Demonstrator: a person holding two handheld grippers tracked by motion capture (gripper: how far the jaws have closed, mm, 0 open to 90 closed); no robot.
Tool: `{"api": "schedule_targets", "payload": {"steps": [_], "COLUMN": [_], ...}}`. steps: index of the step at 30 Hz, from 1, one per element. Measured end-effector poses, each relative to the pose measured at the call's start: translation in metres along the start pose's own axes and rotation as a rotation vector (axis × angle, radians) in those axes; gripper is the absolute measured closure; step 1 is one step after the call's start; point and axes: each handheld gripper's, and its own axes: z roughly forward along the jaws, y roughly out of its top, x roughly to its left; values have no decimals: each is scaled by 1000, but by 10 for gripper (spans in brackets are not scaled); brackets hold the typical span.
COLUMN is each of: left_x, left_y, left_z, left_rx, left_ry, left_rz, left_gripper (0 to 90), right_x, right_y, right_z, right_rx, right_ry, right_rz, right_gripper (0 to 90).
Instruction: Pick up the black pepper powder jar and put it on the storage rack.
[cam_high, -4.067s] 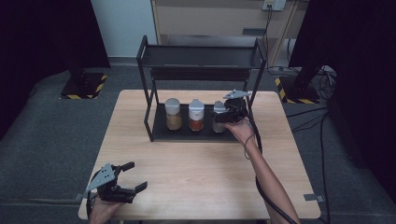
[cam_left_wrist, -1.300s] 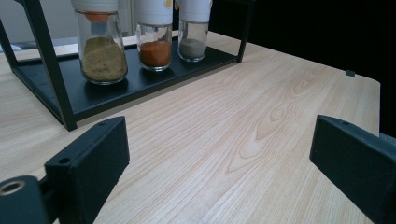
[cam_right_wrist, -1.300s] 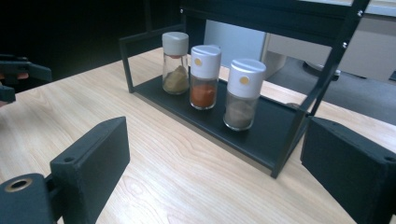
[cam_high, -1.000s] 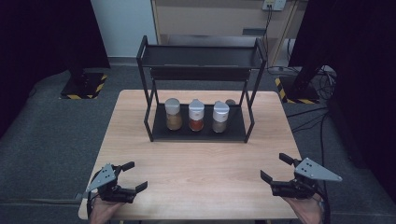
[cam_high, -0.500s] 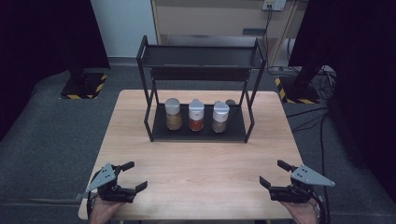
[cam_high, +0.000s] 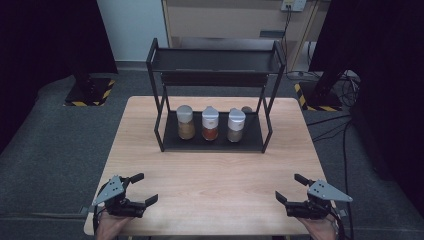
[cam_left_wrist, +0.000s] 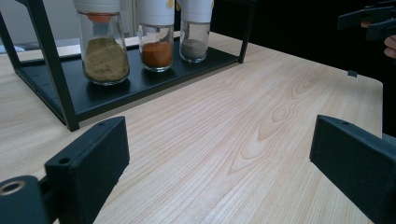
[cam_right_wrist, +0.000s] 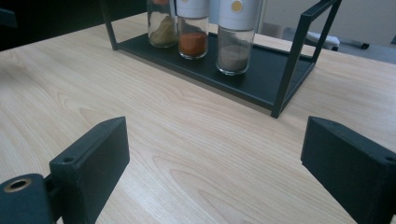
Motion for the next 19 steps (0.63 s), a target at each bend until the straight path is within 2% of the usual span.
{"api": "schedule_targets", "payload": {"steps": [6, 19], "left_x": [-1, 0], "left_y": [0, 0], "left_z": [0, 1], "left_rx": [-1, 1], "left_ry": [0, -5], "left_rz": [5, 5], "left_gripper": [37, 38], "right_x": [-3, -3], "right_y": [-3, -1], "right_z": [3, 5], "right_rx": [5, 21], "right_ry": [16, 20], "right_rz": [6, 9], "right_gripper": [84, 79]}}
